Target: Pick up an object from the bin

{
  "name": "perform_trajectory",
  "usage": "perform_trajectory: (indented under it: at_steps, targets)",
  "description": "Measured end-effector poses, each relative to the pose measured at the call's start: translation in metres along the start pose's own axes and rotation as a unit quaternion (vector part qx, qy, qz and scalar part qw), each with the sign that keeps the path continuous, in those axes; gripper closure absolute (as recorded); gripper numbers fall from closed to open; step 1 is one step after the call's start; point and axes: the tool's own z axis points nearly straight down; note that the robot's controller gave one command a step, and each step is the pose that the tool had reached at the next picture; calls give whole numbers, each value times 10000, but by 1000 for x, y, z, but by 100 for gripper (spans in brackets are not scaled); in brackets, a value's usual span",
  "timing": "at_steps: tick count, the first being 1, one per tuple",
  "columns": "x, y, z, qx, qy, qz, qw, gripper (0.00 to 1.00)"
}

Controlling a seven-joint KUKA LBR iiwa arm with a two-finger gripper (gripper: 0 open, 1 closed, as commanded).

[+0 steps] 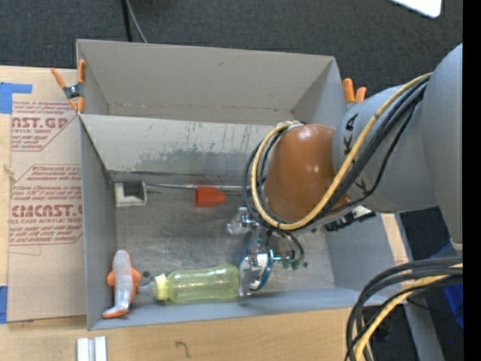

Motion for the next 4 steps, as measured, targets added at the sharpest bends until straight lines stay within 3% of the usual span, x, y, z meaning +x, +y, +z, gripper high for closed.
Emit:
perform_trajectory:
  at_steps: [1, 2, 3, 4]
  targets:
    - [-2, 0, -4, -3, -37, 1, 10000, 0]
    - [-6, 9, 46, 35, -41, -1168, 9931, 100]
    - [-6, 9, 46, 34, -41, -1167, 9932, 100]
    - [-20, 1, -100, 6, -50, -1243, 9922, 100]
